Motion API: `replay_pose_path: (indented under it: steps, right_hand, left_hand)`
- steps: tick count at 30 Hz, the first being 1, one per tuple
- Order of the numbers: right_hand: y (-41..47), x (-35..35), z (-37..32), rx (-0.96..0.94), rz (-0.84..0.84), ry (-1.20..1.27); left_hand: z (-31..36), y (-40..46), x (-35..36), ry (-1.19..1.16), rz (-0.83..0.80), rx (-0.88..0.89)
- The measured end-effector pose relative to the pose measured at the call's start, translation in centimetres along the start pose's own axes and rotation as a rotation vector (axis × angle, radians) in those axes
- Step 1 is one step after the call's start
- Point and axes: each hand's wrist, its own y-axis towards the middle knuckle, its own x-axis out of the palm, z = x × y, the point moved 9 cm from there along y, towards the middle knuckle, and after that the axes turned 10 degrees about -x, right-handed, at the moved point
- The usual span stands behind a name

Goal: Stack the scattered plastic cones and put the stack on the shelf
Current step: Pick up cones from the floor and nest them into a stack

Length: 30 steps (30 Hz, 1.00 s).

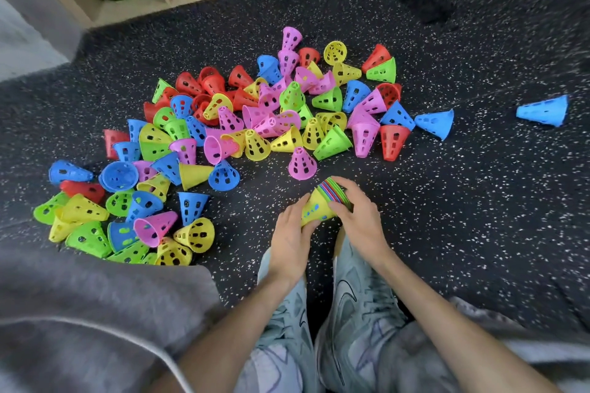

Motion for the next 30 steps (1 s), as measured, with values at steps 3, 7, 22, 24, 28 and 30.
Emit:
replay_pose_path:
  steps: [3,7,22,24,28,30]
  right_hand:
    - [0.1,0.3,-0.1,-0.028,-0.02,0.005]
    - [0.1,0.3,-0.1,-0.043,-0.035,-0.002]
    - [1.2,1.2,-1.1,-0.019,-0.217,0.127]
    - [1.7,1.0,-1.0,-0.015,-0.222,0.144]
    - [3.1,0.0,-0.8,-0.018,-0.213,0.103]
    - [4.2,-1.2,-0.7,-0.02,-0.196,0.081]
  left_hand:
    - [0.0,0.0,-0.1,0.0,0.005,0.002]
    - [0.0,0.0,-0.1,-0.002,-0.008,-0.022]
    - [0.4,-0.2,0.3,-0.106,-0.106,-0.081]
    - [-0.1,-0.2,0.2,-0.129,-0.093,-0.105]
    - [-0.4,0.0,0.5,-0.144,-0.097,-0.125]
    - [-0.8,0.2,0.8,-0.157,-0.104,-0.147]
